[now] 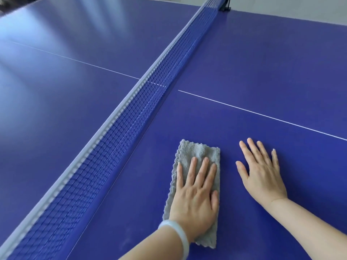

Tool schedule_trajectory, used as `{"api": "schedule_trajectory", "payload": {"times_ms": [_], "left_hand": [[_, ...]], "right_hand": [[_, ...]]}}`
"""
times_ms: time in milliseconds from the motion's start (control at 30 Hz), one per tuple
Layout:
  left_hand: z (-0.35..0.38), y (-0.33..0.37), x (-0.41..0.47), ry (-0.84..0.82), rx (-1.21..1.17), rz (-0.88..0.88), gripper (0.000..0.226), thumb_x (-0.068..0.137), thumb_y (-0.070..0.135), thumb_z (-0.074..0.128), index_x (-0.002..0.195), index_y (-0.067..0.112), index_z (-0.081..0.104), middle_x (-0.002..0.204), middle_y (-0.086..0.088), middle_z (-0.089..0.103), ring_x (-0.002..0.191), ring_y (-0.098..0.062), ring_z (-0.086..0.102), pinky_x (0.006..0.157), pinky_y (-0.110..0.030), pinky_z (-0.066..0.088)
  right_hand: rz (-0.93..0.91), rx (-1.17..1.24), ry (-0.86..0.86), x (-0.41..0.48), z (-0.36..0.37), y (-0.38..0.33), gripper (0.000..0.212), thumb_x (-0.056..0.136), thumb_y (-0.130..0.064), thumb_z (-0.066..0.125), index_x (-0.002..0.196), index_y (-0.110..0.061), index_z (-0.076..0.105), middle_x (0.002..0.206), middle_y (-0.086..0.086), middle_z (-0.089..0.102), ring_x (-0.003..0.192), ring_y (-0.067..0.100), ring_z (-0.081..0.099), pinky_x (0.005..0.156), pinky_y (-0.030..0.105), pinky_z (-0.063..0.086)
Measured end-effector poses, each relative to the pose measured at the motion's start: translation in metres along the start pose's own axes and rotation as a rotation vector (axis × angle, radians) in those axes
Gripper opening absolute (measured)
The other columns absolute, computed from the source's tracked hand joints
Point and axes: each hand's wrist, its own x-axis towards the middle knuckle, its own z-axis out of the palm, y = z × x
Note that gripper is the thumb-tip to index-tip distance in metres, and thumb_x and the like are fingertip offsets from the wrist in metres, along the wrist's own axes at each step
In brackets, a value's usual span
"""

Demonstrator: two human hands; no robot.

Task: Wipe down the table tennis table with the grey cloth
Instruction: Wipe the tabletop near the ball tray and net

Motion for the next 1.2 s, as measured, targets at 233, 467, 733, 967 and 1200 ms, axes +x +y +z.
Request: {"api": "schedule_trajectory", "payload": {"times_ms": [233,467,733,967,1200], "left_hand": [[-0.019,-0.022,0.006,-0.005,-0.278,0.100,0.067,0.102,0.036,0.041,0.159,0.016,0.010,0.166,0.004,0.009,0.151,-0.009,-0.012,0.123,-0.040,-0.006],[-0.048,-0.154,-0.084,0.218,-0.148,-0.306,0.052,0.102,0.012,0.040,0.154,0.011,0.031,0.164,0.003,0.014,0.152,-0.010,-0.001,0.125,-0.032,0.001],[-0.036,-0.187,-0.110,0.071,-0.242,-0.356,0.061,0.102,0.046,0.015,0.155,0.037,-0.013,0.156,0.031,-0.024,0.145,0.010,-0.007,0.118,-0.019,0.000],[-0.032,-0.187,-0.109,0.064,-0.249,-0.357,0.060,0.102,0.044,0.014,0.156,0.035,-0.011,0.157,0.029,-0.023,0.142,0.012,-0.008,0.116,-0.018,-0.001],[-0.039,-0.186,-0.111,0.101,-0.299,-0.353,0.057,0.106,0.027,0.024,0.157,0.039,0.002,0.157,0.036,-0.012,0.135,0.021,-0.005,0.116,-0.015,0.007]], "right_hand": [[0.017,0.831,0.121,-0.051,-0.004,-0.146,0.049,0.104,-0.014,0.037,0.153,-0.019,0.034,0.159,-0.008,0.032,0.147,0.004,0.025,0.120,0.029,0.026],[0.031,0.172,0.095,-0.045,0.035,-0.188,0.069,0.103,-0.042,0.028,0.157,-0.005,0.007,0.166,0.014,0.002,0.154,0.027,-0.001,0.125,0.041,-0.001],[-0.212,0.436,0.020,0.055,0.010,-0.184,0.049,0.106,-0.023,0.032,0.155,-0.016,0.031,0.149,0.009,0.049,0.139,0.025,0.041,0.114,0.029,0.026],[-0.316,0.144,0.071,0.072,0.018,-0.213,0.054,0.105,-0.020,0.029,0.157,-0.012,0.021,0.166,0.001,0.016,0.153,0.014,0.012,0.125,0.034,0.007],[-0.957,0.043,-0.066,-0.006,0.032,-0.221,0.054,0.102,-0.027,0.036,0.154,-0.015,0.033,0.162,0.001,0.026,0.150,0.016,0.022,0.125,0.038,0.012]]}}
